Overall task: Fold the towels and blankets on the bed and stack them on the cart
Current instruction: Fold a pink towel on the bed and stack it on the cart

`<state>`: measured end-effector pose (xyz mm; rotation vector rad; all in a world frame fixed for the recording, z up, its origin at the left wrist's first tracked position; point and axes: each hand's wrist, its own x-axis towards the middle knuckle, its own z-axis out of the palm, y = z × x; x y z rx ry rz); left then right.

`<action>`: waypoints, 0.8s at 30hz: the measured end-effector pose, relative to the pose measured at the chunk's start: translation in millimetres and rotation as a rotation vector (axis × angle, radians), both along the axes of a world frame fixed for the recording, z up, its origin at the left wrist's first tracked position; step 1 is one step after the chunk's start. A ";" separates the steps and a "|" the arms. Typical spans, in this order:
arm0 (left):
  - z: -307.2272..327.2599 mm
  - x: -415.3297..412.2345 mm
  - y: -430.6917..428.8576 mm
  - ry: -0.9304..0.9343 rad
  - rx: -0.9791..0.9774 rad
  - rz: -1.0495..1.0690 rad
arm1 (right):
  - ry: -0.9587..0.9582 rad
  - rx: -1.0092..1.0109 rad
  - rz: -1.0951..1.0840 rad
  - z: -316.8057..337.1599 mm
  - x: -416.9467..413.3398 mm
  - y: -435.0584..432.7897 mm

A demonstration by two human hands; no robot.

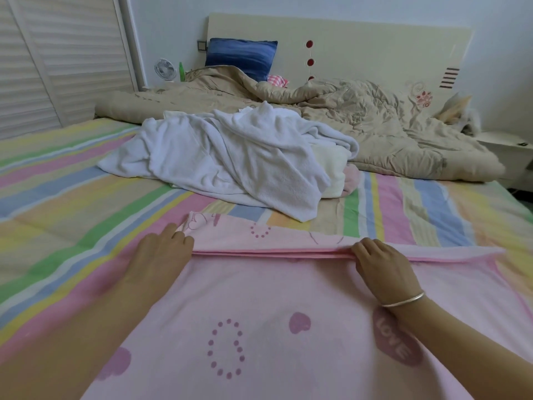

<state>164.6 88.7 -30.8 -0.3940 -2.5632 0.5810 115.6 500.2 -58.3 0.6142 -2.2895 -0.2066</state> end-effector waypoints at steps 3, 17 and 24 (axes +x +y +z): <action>4.2 23.3 -17.5 -0.010 0.046 0.078 | -0.115 -0.123 0.035 17.4 44.2 -8.4; -9.4 200.2 -91.7 0.023 0.437 0.218 | -0.292 -0.103 0.311 46.1 298.1 -64.6; -14.9 295.2 -131.7 0.064 0.619 0.087 | -0.323 0.006 0.536 50.6 378.1 -88.7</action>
